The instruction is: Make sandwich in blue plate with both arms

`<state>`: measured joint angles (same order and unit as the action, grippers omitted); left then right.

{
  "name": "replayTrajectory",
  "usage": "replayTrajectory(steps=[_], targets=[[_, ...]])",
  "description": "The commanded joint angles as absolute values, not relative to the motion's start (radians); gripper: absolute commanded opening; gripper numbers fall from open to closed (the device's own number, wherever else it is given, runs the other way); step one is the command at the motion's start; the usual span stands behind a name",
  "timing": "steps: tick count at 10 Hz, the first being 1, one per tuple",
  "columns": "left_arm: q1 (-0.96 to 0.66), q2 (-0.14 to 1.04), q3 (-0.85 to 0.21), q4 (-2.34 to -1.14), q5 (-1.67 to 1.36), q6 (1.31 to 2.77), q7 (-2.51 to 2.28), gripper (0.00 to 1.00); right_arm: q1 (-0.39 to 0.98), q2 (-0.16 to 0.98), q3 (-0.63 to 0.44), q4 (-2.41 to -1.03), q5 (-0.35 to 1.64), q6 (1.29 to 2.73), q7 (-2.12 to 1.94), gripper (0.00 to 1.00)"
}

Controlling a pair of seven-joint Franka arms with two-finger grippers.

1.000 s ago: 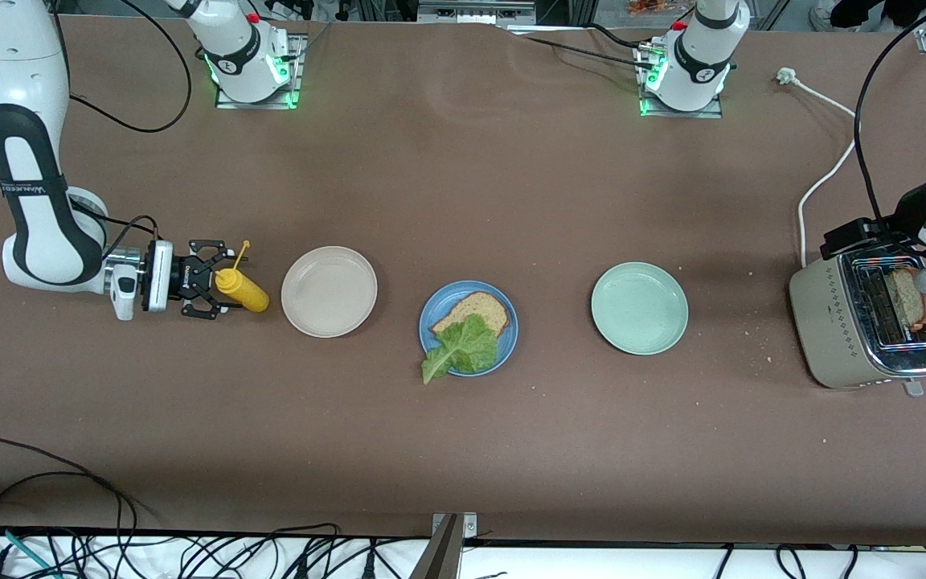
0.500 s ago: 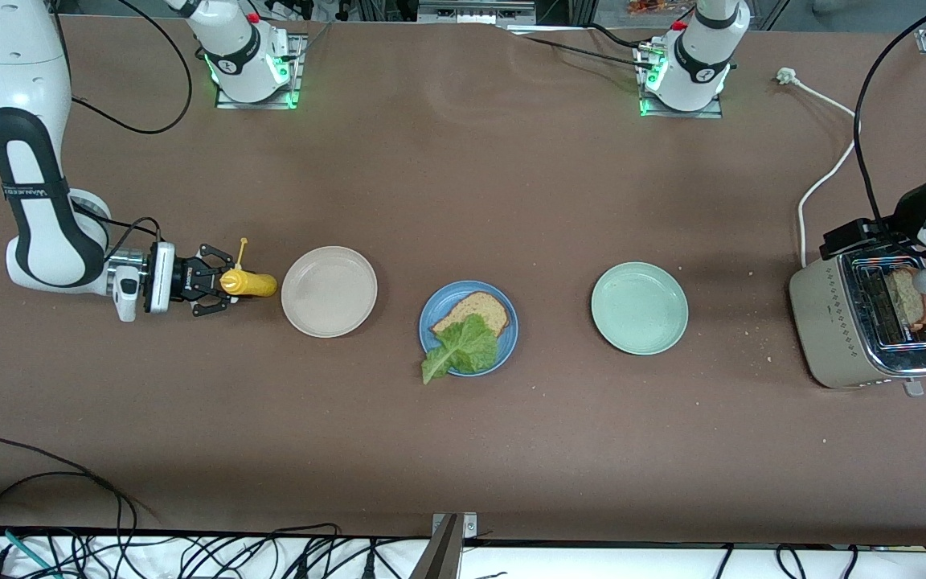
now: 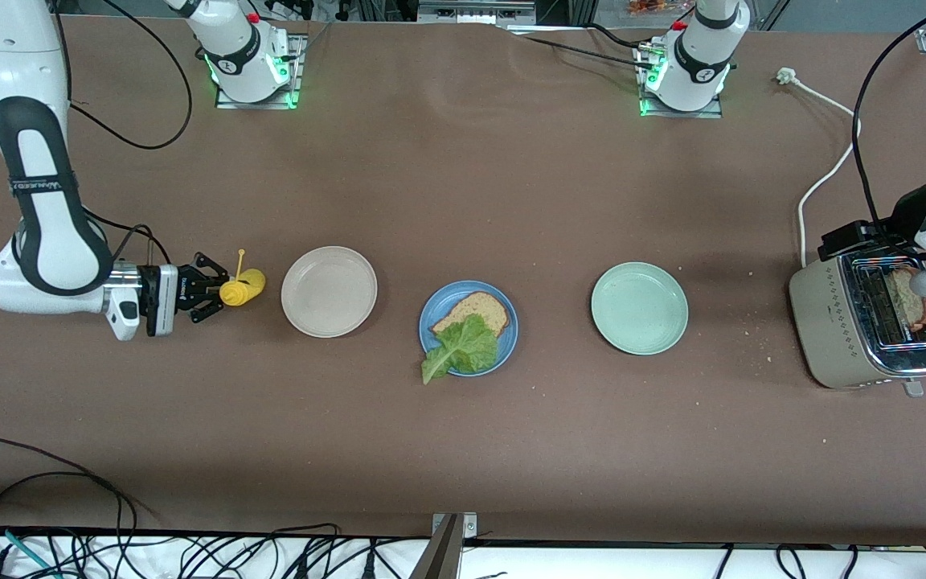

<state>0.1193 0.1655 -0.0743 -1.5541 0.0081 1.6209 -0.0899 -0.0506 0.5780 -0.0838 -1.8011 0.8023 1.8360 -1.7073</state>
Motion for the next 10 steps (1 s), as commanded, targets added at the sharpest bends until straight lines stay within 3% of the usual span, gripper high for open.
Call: replayTrajectory(steps=[1,3,10], targets=[[0.118,0.169,-0.078,-1.540,0.032,1.605,-0.072,1.00,-0.057,0.555,0.013,-1.695,0.611,1.809,-1.435,0.00],[0.120,0.169,-0.078,-1.540,0.032,1.605,-0.072,1.00,-0.023,0.557,0.079,-1.608,0.475,1.810,-1.250,0.00],[0.115,0.167,-0.078,-1.540,0.034,1.603,-0.081,1.00,0.317,0.641,0.068,-1.372,0.011,1.810,-0.990,0.00]])
